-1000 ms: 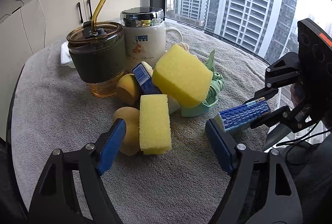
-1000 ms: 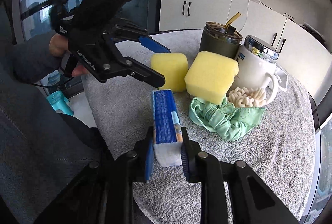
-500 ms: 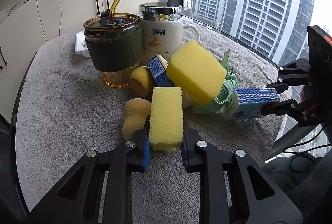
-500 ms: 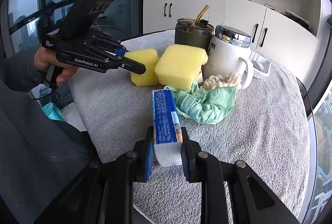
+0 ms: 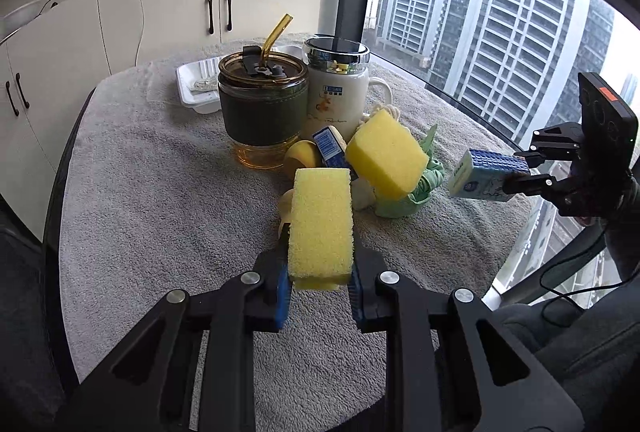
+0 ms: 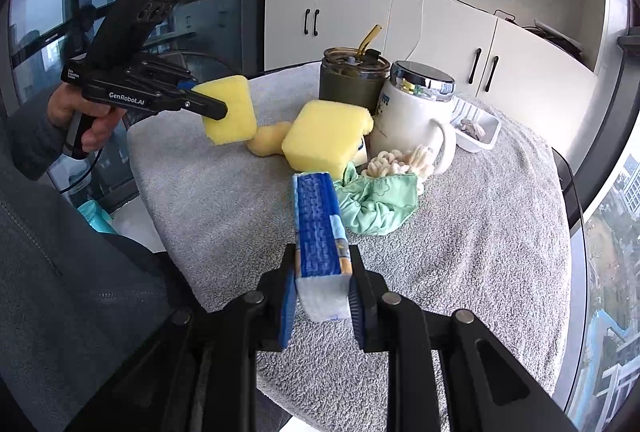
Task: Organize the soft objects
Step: 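Carry the yellow sponge and tissue pack over the white tray with both tools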
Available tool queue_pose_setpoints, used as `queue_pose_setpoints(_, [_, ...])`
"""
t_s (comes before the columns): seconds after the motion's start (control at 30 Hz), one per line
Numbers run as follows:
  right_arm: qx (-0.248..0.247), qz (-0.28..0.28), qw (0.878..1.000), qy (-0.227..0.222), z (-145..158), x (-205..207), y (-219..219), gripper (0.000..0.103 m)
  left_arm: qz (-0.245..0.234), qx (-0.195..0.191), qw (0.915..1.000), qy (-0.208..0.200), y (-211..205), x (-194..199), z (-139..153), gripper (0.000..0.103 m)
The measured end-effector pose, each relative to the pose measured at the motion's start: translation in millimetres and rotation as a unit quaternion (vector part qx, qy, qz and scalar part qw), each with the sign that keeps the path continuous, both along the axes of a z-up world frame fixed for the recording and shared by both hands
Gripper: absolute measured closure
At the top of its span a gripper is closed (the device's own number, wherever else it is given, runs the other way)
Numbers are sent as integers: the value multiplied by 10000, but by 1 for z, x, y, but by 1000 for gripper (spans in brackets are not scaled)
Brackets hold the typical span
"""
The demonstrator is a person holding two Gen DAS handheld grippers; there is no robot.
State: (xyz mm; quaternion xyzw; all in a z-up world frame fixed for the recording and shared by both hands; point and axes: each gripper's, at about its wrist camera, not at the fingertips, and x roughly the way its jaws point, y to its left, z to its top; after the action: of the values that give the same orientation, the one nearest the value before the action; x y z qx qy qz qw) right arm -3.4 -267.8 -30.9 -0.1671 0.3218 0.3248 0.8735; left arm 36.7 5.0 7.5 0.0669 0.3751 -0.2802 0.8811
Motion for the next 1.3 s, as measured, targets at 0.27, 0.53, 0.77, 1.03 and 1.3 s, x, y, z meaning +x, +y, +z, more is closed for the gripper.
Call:
queue_pose_setpoints(0.27, [-431,-367,9963,-648,59,35,-40,78,329,117,9977,-577,33,34,50,82])
queue_pose_setpoints(0.53, [-820,-476,9889,-1141,128,125,-66,78,400,511,9948,-785,57,127,88,82])
queue_pose_setpoints(0.77, [-1180,-266,9867,-1088,149,223,-52,78,223,699,9963,-448,43,219,86,82])
queue_pose_setpoints(1.03, [-1391,72,9892,-459,101,333,-2,78,456,1007,9938,71,7,314,44,81])
queue_pose_setpoints(1.3, [-1420,327,9892,156,39,390,41,78,649,932,9912,679,-11,369,0,81])
